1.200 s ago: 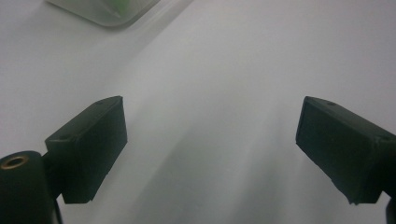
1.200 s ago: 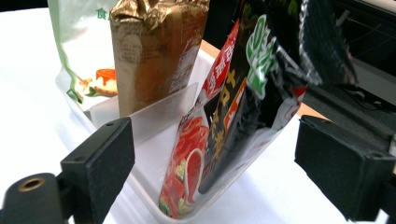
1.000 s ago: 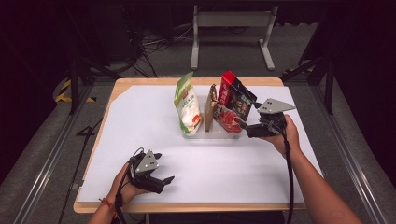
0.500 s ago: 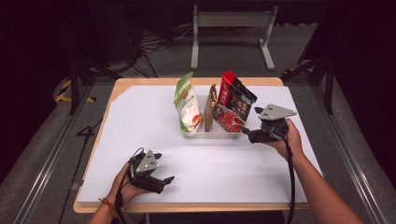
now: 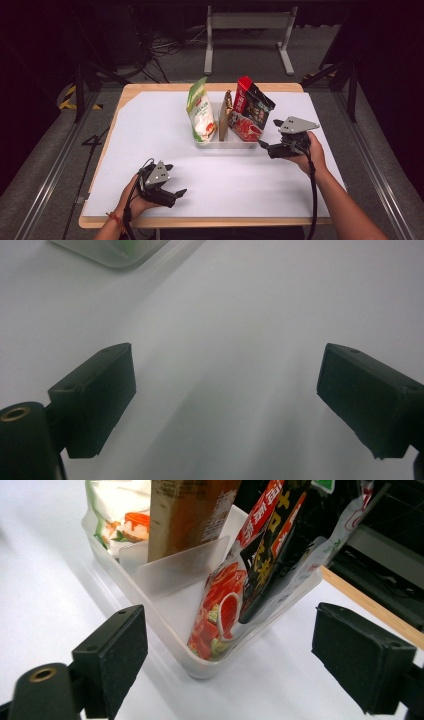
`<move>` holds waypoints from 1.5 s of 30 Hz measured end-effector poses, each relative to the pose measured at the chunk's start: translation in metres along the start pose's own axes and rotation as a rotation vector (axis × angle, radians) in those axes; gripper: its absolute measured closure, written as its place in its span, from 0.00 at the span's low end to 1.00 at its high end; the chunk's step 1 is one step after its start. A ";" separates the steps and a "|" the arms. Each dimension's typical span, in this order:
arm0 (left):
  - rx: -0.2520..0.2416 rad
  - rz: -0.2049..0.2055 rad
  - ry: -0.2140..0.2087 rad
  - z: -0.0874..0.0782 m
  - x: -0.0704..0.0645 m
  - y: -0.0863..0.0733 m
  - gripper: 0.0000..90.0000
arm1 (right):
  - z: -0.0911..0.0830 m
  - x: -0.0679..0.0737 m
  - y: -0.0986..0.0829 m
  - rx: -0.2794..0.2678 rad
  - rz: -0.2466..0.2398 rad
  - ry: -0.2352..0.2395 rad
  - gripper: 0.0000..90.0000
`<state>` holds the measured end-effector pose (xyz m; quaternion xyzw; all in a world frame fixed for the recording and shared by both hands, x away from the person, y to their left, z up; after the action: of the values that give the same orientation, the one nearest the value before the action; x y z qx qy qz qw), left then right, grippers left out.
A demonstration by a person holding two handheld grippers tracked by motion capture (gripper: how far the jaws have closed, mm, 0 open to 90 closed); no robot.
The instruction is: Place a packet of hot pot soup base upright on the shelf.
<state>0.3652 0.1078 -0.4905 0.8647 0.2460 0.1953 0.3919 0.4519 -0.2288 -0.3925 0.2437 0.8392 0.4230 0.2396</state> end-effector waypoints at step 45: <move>0.001 0.000 -0.001 0.000 -0.001 0.000 0.10 | -0.034 0.013 -0.056 0.007 0.013 0.046 0.17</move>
<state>0.3646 0.1073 -0.4903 0.8650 0.2458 0.1949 0.3917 0.4093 -0.2706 -0.4237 0.2401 0.8444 0.4271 0.2166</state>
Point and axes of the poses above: each handheld gripper's, and its own axes: z roughly forward along the jaws, y roughly out of its top, x roughly to its left, the point moved 7 cm from there along z, roughly forward along the jaws, and after that the axes turned 7 degrees about y, right-handed, at the moved point
